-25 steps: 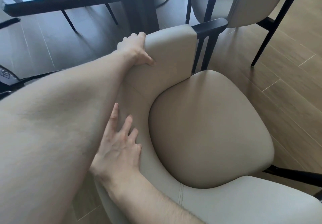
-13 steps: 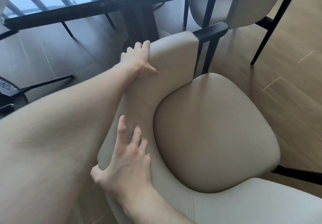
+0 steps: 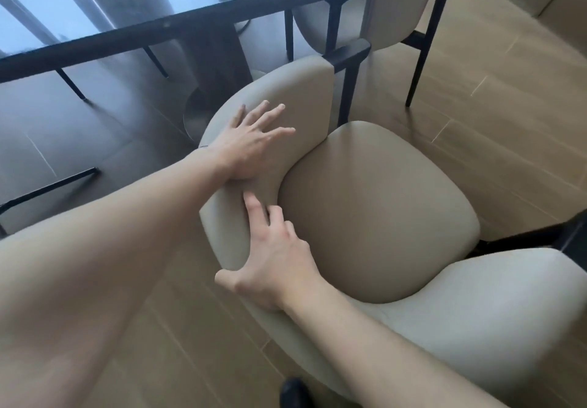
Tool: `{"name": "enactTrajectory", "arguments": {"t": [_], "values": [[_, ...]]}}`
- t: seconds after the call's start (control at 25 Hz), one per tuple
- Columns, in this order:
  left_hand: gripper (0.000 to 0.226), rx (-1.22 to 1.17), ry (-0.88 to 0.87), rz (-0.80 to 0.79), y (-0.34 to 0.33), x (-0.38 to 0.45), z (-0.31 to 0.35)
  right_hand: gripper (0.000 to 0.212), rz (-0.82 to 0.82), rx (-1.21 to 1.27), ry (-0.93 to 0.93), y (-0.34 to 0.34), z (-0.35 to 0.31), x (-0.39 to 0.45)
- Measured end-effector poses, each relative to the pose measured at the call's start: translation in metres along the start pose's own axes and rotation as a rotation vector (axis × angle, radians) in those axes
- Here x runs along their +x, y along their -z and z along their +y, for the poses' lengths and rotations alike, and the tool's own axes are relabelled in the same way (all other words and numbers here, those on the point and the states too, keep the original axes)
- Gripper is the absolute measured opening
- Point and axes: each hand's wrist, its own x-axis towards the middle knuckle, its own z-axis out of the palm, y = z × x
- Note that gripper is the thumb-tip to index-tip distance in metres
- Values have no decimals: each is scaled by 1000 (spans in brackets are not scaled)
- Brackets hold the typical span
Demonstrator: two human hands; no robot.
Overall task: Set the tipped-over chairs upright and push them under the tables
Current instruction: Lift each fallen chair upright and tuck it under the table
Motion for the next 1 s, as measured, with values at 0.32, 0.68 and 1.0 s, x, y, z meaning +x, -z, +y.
{"name": "enactTrajectory", "arguments": {"t": [0.32, 0.68, 1.0], "values": [[54, -13, -128, 50, -6, -15, 27, 92, 162, -66, -21, -27, 32, -3], [45, -31, -233, -76, 77, -1, 101, 31, 136, 42, -572, 43, 144, -90], [36, 58, -339, -94, 173, 101, 148, 29, 310, -50, -794, 123, 192, -109]]}}
